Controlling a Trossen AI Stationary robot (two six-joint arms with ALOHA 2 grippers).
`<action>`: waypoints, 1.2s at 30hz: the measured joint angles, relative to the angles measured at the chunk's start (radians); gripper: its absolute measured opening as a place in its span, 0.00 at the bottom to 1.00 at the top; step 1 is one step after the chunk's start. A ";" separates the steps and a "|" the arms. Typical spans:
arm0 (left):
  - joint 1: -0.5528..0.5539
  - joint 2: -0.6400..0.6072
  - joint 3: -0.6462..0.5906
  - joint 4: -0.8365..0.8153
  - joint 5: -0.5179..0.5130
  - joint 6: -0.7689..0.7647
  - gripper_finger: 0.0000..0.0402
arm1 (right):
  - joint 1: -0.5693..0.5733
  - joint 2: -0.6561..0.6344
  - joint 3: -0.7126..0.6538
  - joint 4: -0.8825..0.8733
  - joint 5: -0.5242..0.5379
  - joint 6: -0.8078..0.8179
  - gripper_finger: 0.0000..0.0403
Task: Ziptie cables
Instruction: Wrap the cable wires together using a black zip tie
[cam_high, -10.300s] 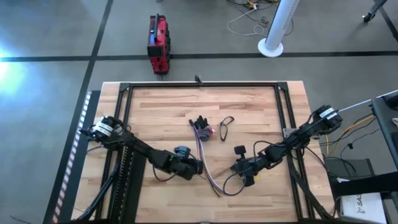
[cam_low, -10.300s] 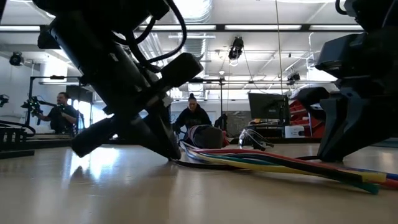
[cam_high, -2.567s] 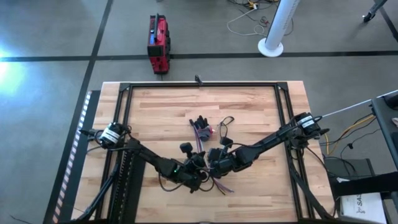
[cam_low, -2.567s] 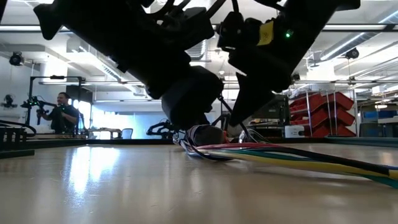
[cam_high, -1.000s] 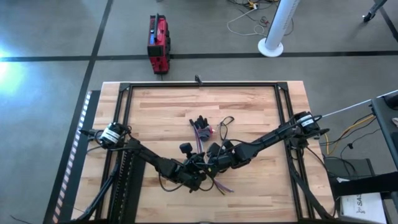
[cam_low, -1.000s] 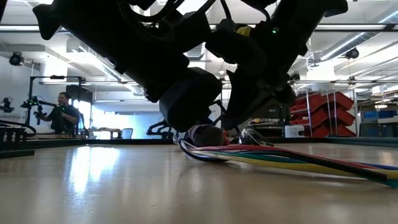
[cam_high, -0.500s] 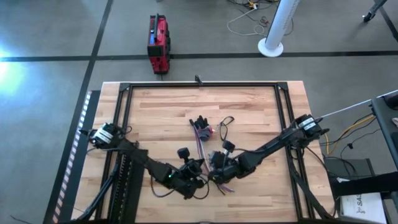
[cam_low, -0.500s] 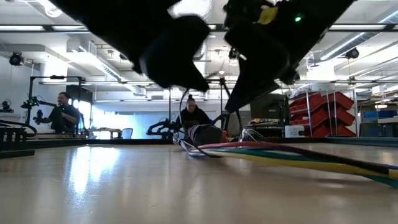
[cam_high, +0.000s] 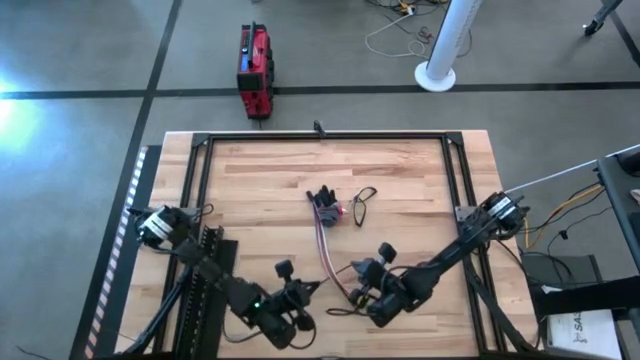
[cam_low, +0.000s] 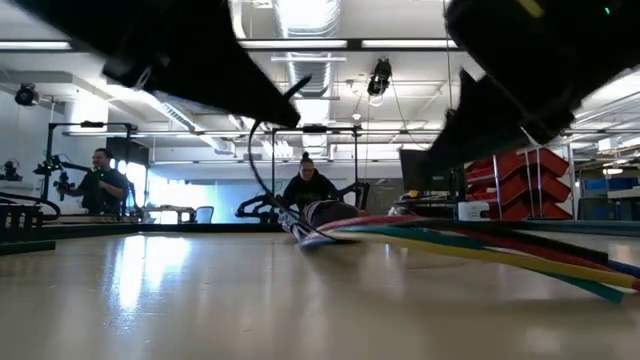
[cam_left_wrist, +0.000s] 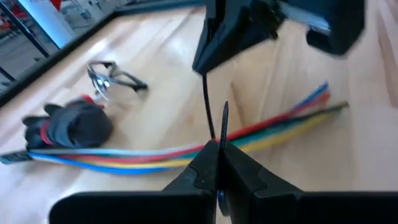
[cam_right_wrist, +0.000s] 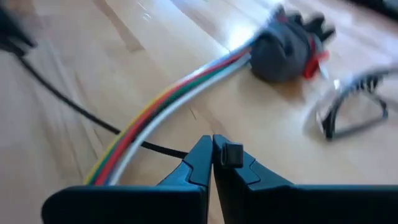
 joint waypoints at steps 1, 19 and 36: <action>-0.001 0.010 0.000 -0.001 0.006 -0.008 0.00 | 0.002 0.000 -0.014 -0.001 0.000 0.039 0.00; 0.050 0.033 0.006 0.084 -0.038 0.004 0.00 | -0.026 0.000 -0.061 0.188 -0.065 -0.025 0.00; 0.066 0.092 0.005 -0.130 0.120 -0.071 0.00 | -0.034 0.000 -0.062 0.211 -0.110 -0.087 0.00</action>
